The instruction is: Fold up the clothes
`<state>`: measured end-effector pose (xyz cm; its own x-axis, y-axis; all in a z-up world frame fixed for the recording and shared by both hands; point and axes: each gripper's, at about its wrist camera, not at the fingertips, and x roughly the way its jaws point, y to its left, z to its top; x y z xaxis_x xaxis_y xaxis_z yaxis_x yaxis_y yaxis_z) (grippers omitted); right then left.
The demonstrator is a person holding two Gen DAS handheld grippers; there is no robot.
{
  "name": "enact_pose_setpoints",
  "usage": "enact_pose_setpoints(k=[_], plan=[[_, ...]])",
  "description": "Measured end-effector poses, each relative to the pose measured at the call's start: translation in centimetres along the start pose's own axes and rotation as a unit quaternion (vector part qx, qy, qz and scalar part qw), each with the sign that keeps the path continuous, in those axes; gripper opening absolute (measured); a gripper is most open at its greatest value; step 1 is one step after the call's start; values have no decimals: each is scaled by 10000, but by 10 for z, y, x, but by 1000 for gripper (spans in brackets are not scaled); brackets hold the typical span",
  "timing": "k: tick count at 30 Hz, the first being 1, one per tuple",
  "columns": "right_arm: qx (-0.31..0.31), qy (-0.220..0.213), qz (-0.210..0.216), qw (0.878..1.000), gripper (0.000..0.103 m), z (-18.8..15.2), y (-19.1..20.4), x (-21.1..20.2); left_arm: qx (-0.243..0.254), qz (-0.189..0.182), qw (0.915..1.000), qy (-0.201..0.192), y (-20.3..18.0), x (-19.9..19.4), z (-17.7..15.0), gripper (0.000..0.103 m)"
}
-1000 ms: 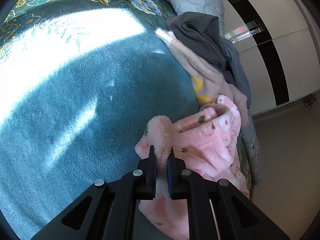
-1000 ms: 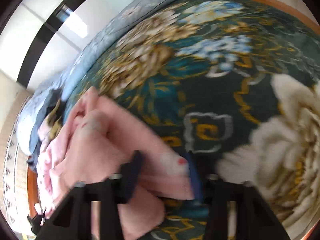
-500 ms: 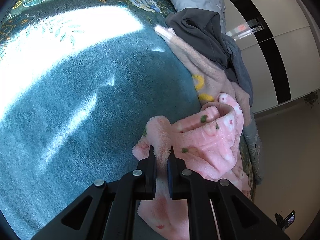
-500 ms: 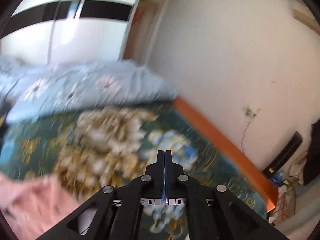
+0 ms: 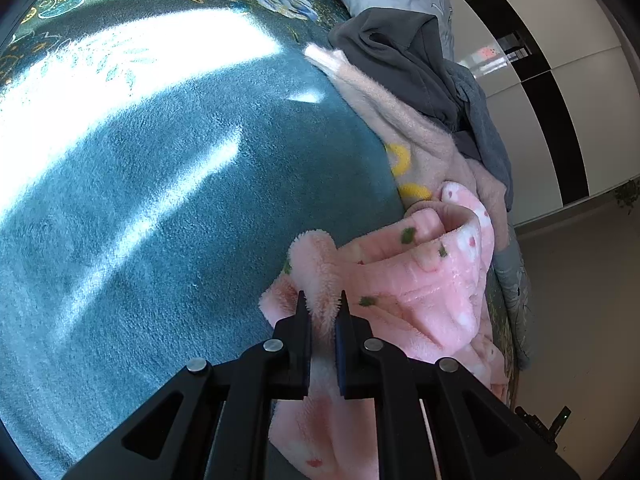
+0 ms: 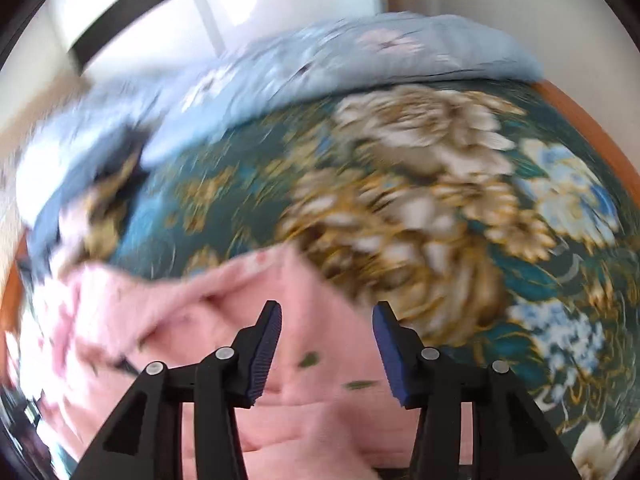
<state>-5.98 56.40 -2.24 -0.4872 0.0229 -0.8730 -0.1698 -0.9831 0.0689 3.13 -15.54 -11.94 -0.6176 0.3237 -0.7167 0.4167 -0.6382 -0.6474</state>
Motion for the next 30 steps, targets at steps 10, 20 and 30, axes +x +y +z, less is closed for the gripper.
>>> enact_pose_setpoints(k=[10, 20, 30], plan=[[-745, 930, -1874, 9750, 6, -8, 36, 51, -123, -103, 9998, 69, 4, 1, 2, 9], [-2244, -2290, -4311, 8434, 6, 54, 97, -80, -61, -23, 10000, 33, -2, 5, 3, 9], [-2058, -20, -3783, 9025, 7, -47, 14, 44, -223, -243, 9993, 151, 8, -1, 2, 9]])
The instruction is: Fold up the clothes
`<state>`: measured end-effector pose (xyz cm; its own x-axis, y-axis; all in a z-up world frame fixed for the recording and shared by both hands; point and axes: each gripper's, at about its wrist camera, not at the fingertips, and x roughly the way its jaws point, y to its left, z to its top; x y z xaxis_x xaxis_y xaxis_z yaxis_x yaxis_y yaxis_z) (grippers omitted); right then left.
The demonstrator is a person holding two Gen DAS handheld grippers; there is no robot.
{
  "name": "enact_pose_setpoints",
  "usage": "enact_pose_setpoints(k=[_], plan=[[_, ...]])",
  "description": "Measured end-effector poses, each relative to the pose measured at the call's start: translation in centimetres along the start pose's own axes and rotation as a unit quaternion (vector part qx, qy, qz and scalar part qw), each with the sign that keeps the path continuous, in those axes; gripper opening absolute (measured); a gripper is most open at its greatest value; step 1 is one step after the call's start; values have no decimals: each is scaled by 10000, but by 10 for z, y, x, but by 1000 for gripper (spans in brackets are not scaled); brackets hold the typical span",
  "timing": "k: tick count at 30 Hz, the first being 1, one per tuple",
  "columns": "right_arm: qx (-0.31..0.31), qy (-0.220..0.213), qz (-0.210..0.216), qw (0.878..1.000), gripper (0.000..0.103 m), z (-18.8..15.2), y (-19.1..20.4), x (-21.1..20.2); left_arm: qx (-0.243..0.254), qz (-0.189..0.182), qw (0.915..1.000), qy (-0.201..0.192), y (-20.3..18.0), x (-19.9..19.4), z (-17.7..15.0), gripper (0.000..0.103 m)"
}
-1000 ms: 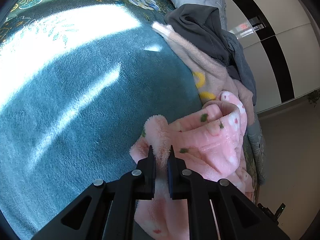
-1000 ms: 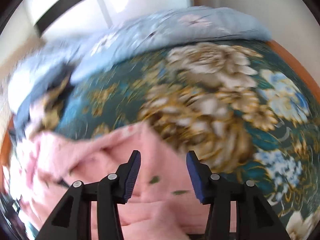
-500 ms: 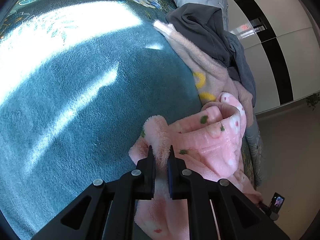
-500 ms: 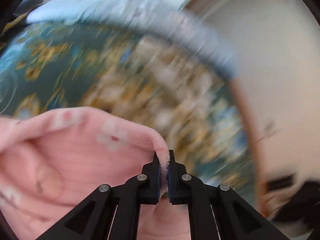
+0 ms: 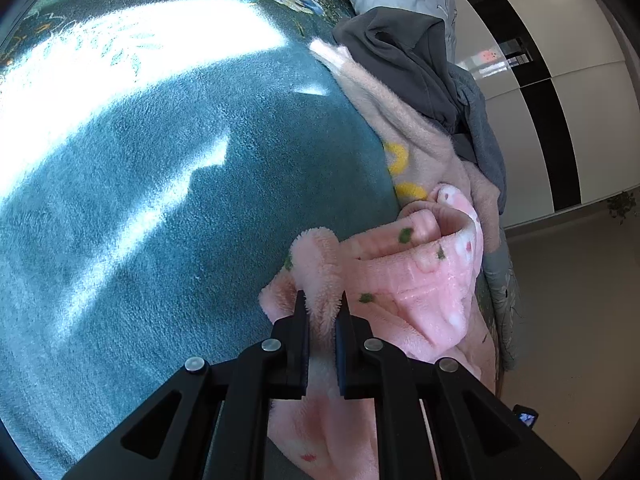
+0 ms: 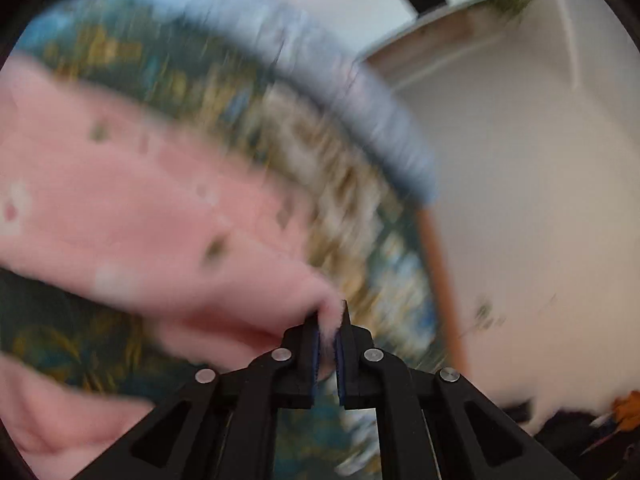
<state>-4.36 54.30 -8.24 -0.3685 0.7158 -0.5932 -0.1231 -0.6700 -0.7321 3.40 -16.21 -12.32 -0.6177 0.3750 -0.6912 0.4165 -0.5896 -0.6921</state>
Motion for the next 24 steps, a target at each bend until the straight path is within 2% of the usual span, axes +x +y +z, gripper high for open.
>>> enact_pose_setpoints(k=[3, 5, 7, 8, 11, 14, 17, 21, 24], plan=[[368, 63, 263, 9990, 15, -12, -15, -2, 41, 4, 10000, 22, -1, 1, 0, 9], [747, 2, 567, 9956, 27, -12, -33, -13, 54, 0, 10000, 34, -2, 1, -1, 9], [1176, -157, 875, 9891, 49, -10, -48, -22, 56, -10, 10000, 37, -3, 1, -1, 9], [1415, -248, 1017, 9844, 54, -9, -57, -31, 53, -34, 10000, 45, -3, 1, -1, 9], [2193, -555, 1529, 9620, 54, -2, -72, -36, 62, -150, 9998, 84, -3, -2, -2, 9], [2713, -795, 2318, 9308, 56, -20, -87, -61, 175, -273, 9994, 137, -2, -8, -5, 9], [2566, -759, 3128, 9113, 56, -42, -70, -87, 202, -402, 9988, 207, 0, -12, -7, 9], [1873, -599, 3735, 9065, 56, -65, -17, -124, 350, -509, 9975, 332, 3, -17, -12, 10], [1398, -488, 3992, 9048, 57, -77, 19, -143, 460, -582, 9966, 363, -1, -15, -10, 17]])
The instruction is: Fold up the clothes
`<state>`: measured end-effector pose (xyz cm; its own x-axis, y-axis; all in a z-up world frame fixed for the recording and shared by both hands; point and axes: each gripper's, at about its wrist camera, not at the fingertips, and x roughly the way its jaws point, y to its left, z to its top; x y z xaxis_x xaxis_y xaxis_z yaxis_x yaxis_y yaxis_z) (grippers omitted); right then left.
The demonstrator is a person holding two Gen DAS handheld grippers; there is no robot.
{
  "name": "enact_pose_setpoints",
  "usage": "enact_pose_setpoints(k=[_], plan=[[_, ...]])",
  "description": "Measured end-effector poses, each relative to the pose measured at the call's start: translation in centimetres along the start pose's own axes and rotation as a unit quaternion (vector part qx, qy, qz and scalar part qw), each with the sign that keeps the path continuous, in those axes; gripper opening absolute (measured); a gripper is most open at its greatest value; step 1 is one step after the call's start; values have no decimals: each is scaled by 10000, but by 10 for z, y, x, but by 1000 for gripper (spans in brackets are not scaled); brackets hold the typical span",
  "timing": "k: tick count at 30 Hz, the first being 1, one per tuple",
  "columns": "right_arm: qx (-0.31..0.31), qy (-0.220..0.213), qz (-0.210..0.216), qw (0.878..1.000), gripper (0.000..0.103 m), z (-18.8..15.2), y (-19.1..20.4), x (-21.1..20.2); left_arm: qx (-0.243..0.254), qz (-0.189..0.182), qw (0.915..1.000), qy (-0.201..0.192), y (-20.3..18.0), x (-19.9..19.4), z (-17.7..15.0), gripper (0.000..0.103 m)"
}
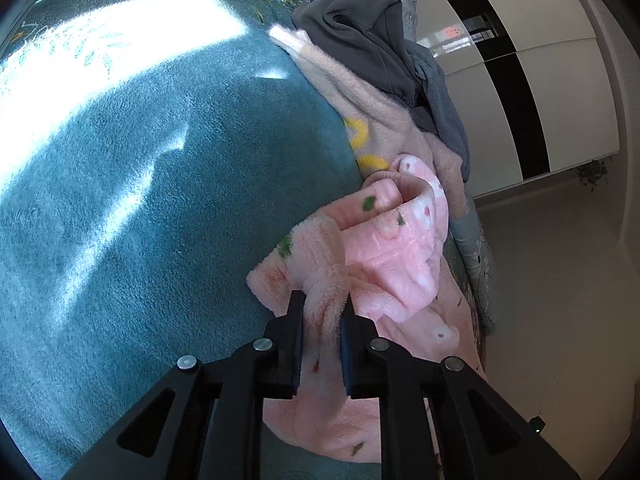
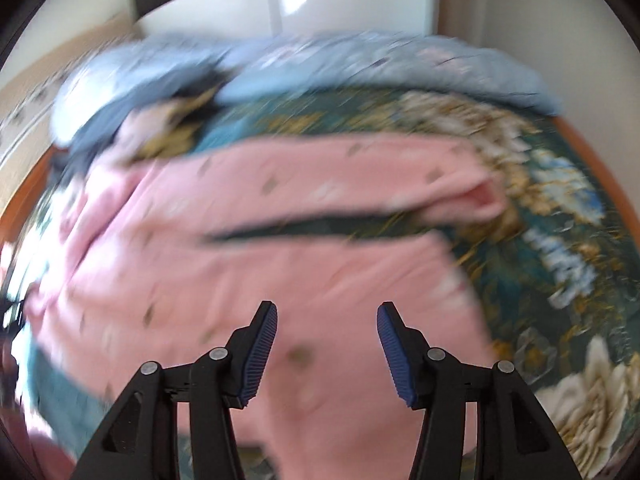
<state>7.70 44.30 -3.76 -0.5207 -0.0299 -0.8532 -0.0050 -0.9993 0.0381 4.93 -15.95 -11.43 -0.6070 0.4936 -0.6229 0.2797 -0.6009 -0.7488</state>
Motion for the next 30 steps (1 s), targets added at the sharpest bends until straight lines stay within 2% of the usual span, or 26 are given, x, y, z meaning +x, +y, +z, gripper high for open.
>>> enact_pose_setpoints(k=[4, 9, 11, 13, 17, 20, 23, 26, 28, 30], plan=[[-483, 300, -65, 9984, 59, -16, 32, 18, 37, -31, 10000, -29, -1, -1, 0, 33], [-643, 569, -416, 9954, 60, -30, 46, 33, 209, -37, 9998, -27, -6, 1, 0, 43], [-696, 618, -628, 9937, 56, -33, 47, 36, 238, -34, 9997, -32, -7, 1, -1, 44], [-580, 599, -799, 9933, 18, -34, 38, 30, 252, -27, 9997, -44, -7, 1, -1, 45], [-172, 472, -564, 9971, 13, -23, 9, 7, 277, -21, 9996, -46, -6, 0, -2, 45], [265, -10, -535, 9982, 12, -4, -26, -33, 241, -12, 9997, -51, -4, -2, -2, 45], [705, -523, -915, 9919, 11, 16, -72, -76, 253, -10, 9996, -106, -5, -5, -1, 45], [1015, -852, -1423, 9809, 11, 31, -119, -109, 261, -12, 9996, -145, -6, -7, -1, 45], [1229, -943, -1748, 9723, 11, 39, -154, -122, 243, -14, 9996, -160, -6, -7, -1, 45], [1487, -910, -1895, 9663, 10, 42, -188, -121, 208, -8, 9996, -165, -5, -7, 0, 45]])
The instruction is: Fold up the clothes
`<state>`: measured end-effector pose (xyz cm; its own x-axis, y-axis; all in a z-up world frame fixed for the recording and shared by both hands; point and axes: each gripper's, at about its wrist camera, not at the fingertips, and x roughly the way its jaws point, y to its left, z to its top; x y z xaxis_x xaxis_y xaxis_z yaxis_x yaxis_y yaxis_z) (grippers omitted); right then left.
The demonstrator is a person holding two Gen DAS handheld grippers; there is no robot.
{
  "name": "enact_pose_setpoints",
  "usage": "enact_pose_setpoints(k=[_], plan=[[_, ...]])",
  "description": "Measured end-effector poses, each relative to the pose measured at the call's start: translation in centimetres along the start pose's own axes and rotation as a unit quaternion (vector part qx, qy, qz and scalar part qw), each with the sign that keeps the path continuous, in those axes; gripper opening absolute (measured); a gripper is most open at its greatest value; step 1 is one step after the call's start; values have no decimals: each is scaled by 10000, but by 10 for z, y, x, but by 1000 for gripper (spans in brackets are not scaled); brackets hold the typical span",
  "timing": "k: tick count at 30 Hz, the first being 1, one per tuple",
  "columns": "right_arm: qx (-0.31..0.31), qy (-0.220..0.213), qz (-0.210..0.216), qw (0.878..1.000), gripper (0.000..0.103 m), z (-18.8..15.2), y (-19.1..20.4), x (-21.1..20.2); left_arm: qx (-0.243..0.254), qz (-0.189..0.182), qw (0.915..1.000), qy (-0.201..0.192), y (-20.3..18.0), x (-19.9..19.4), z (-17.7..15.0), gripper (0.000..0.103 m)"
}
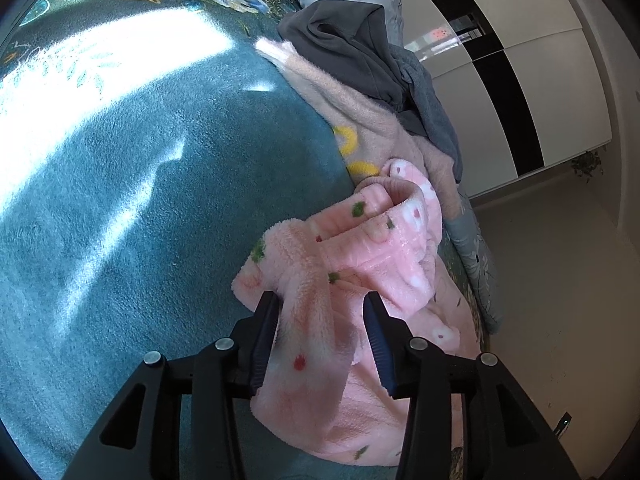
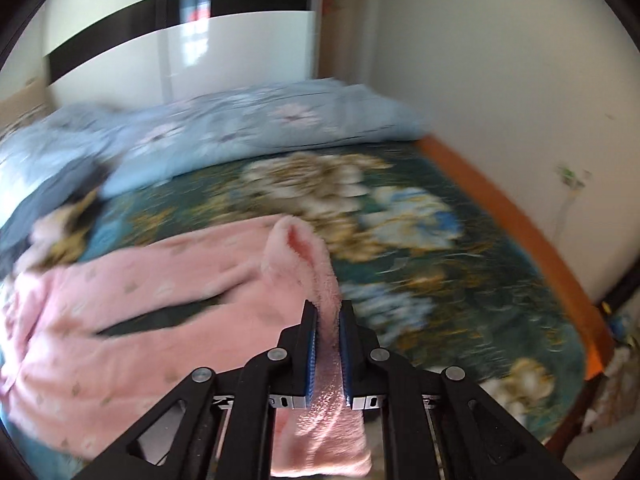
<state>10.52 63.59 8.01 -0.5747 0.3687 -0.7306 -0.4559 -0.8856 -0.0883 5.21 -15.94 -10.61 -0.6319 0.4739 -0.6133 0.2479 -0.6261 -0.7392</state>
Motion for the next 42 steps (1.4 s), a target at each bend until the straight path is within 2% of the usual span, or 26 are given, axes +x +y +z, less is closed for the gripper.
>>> enact_pose_setpoints(k=[3, 7, 12, 15, 17, 21, 24, 26, 28, 31, 34, 37, 42], plan=[[353, 176, -198, 9990, 10, 1, -36, 34, -46, 16, 10000, -26, 1, 0, 1, 45], [745, 428, -367, 9956, 10, -11, -59, 83, -82, 70, 9999, -78, 1, 2, 3, 45], [848, 757, -496, 9923, 10, -27, -57, 122, -104, 142, 9998, -64, 1, 6, 4, 45], [917, 657, -342, 9930, 12, -30, -57, 121, -106, 159, 9998, -52, 1, 8, 4, 45], [962, 511, -225, 9938, 19, -27, -61, 110, -100, 152, 9998, -54, 1, 8, 4, 45], [1097, 75, -88, 9939, 51, -25, -70, 75, -107, 111, 9999, -33, 1, 7, 3, 45], [1259, -7, 335, 9915, 54, -37, -77, 57, -148, 74, 9999, -10, 4, 5, 2, 45], [1303, 177, 478, 9902, 56, -55, -79, 58, -209, 40, 9998, 14, 6, 4, 2, 45], [1392, 496, 397, 9882, 57, -76, -83, 69, -240, 20, 9997, 11, 8, 1, 2, 45], [1993, 766, 358, 9763, 56, -107, -101, 83, -273, -31, 9996, -61, 11, -7, 3, 45], [2852, 893, 474, 9531, 56, -133, -125, 94, -304, -57, 9994, -137, 15, -13, 5, 45], [3422, 822, 719, 9332, 58, -145, -139, 99, -326, -39, 9994, -113, 17, -9, 6, 47], [3608, 715, 958, 9249, 57, -146, -138, 100, -306, -105, 9995, -26, 14, 3, 5, 47]])
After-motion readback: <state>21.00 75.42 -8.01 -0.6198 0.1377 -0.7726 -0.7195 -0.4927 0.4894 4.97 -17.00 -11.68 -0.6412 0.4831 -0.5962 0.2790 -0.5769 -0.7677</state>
